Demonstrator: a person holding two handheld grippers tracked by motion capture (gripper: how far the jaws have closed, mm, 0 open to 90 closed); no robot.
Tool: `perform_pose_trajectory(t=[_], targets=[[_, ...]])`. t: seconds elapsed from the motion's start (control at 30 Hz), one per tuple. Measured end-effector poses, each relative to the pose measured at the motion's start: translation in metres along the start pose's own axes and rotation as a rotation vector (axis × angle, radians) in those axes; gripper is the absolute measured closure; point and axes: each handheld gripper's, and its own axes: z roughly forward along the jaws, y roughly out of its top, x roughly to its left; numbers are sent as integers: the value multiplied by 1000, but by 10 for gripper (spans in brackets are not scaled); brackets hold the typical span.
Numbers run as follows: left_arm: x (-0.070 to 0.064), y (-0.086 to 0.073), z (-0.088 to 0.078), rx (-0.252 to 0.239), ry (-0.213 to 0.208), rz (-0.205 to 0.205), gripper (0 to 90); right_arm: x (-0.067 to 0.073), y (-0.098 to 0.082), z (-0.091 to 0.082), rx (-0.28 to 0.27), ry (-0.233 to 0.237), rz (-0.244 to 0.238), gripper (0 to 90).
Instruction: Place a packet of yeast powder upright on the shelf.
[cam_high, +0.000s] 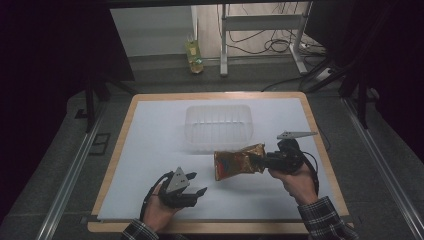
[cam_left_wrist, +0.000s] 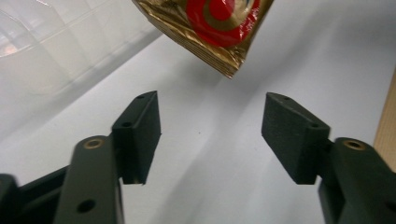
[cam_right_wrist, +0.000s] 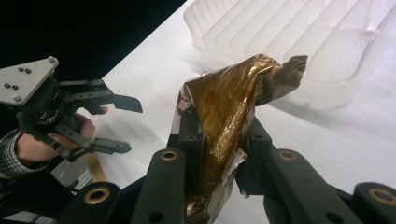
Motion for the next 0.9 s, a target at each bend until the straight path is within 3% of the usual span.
perform_pose_trajectory(t=[0.4,0.9], targets=[[-2,-3,-6,-18,6,-9,219,-3,18,-6,-26,-24,15,744],[-2,-5,-13,-34,-11,-53,61,-11,50,0,-46,-63,39,745]])
